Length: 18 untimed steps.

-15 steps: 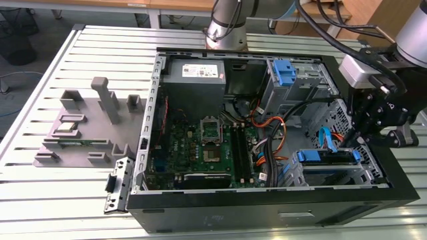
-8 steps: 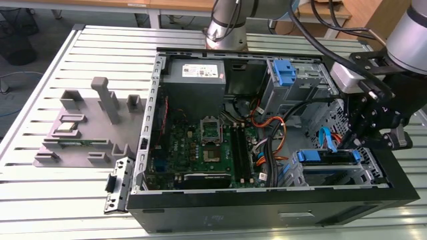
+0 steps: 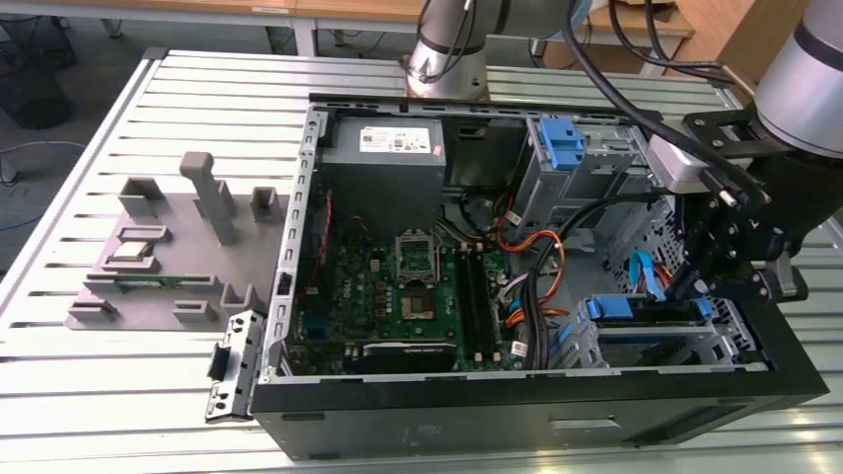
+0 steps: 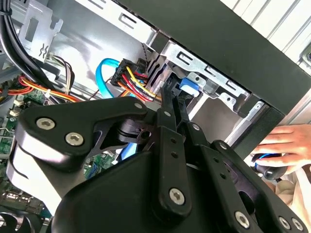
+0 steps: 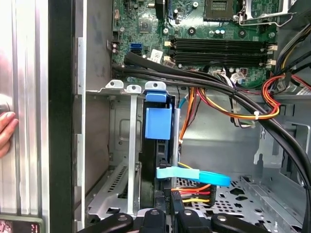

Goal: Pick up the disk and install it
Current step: 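Insert the second disk wire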

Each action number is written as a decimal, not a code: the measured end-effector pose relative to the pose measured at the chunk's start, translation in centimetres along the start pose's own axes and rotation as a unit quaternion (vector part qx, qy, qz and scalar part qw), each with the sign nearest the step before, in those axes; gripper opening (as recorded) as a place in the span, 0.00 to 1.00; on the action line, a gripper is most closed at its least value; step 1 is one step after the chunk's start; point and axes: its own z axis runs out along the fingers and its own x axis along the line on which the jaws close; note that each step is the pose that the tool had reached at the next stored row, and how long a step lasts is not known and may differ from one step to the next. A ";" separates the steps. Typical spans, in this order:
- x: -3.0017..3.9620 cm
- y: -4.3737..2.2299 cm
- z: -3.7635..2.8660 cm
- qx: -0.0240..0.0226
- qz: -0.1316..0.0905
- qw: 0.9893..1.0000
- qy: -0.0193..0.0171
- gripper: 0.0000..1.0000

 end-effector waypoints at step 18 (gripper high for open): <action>0.35 0.25 0.55 0.001 0.000 1.000 -0.003 0.16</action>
